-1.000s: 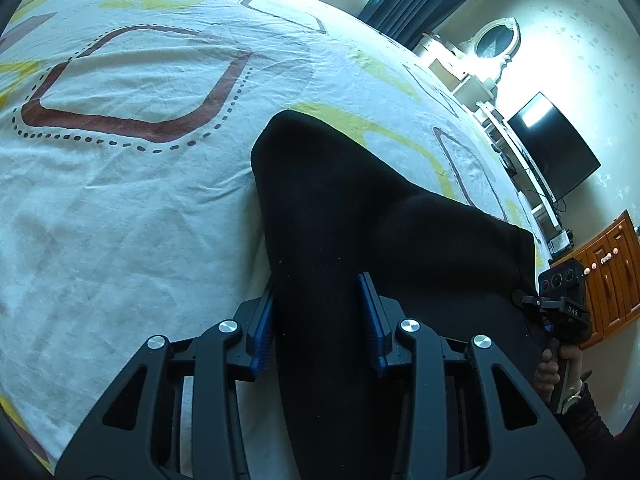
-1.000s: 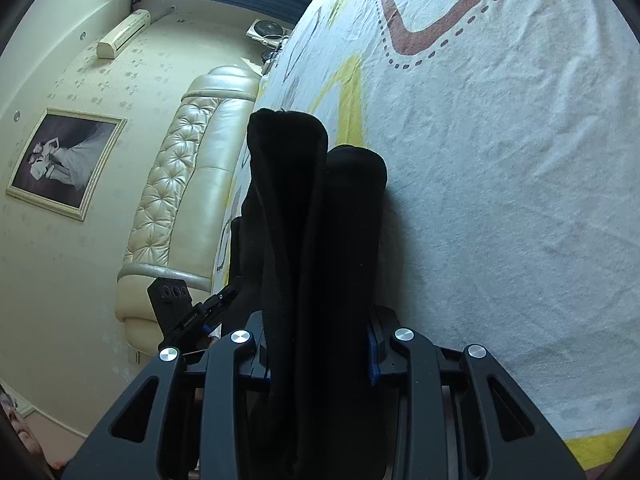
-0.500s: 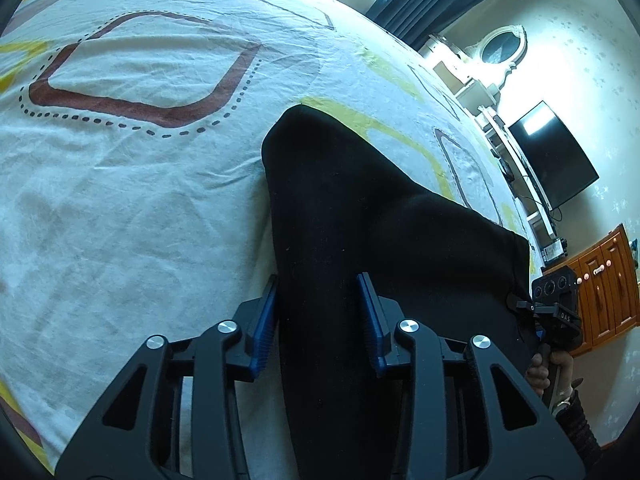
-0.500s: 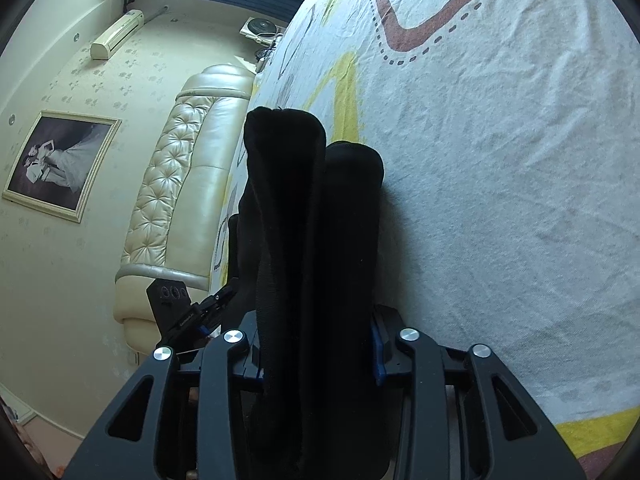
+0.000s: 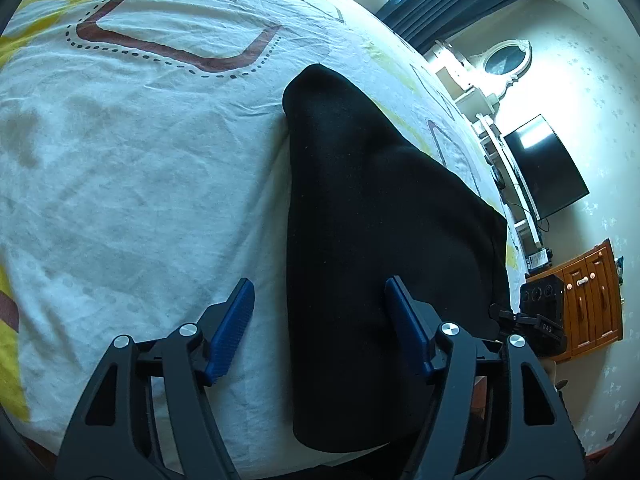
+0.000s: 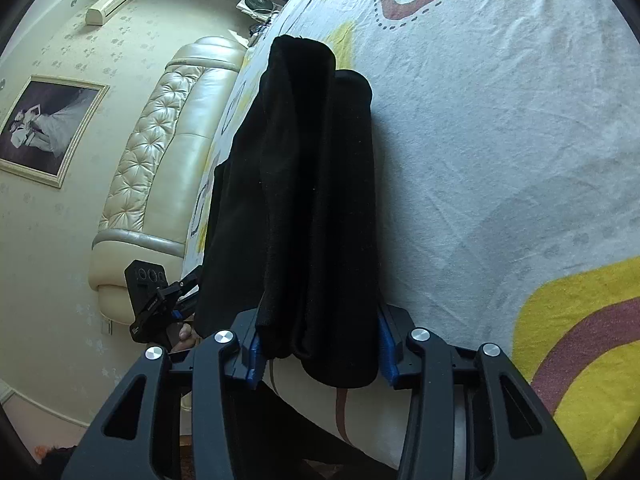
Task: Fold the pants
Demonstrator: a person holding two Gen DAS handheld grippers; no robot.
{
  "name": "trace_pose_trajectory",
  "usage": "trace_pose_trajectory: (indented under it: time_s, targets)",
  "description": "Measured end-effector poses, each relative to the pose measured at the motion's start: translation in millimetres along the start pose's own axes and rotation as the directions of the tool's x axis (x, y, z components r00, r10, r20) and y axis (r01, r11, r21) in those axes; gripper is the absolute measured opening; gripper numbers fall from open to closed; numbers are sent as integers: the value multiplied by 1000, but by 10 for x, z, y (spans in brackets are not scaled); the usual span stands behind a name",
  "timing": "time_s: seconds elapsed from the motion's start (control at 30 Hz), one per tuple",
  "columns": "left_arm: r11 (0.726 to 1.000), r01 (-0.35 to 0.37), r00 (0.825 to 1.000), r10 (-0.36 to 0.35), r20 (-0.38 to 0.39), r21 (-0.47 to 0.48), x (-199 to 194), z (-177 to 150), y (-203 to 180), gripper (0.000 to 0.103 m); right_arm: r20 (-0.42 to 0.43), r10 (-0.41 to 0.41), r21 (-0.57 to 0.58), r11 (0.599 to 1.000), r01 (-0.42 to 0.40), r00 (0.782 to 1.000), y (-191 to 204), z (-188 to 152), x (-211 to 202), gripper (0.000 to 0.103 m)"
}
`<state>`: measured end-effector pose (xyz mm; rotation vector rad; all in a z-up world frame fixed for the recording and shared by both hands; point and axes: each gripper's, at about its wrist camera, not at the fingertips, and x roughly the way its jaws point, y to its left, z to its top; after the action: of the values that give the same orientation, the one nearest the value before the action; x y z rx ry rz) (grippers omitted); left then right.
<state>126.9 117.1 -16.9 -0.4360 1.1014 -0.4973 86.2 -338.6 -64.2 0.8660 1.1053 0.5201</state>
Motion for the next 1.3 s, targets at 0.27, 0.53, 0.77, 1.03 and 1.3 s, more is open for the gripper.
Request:
trace_pose_trajectory:
  time_s: [0.27,0.53,0.77,1.03,1.3]
  targets:
    - [999,-42,999,43,22,-20,-111,-58,-15,68,49,18,39,999,-20,999,-9,-68,-104,61]
    - [990,-138,990,138,34,0,-327,-362,-200,91,107,-78,119,991,65,991,65,-408,-322,76]
    - [970,-236,971,237,-14,52,-330,-698,-415,96,158,-131,202,975,97,979,45,-532,-422,77]
    - [876,-444,895,424,141,190,-452,-984,-763,97,174,-426,19,903,429,888,576,-717,-162,82]
    - [863,-503,841,474,259,54,-553,-1055,-833,98,313,-559,-165,764,624,768,967,-809,34,82]
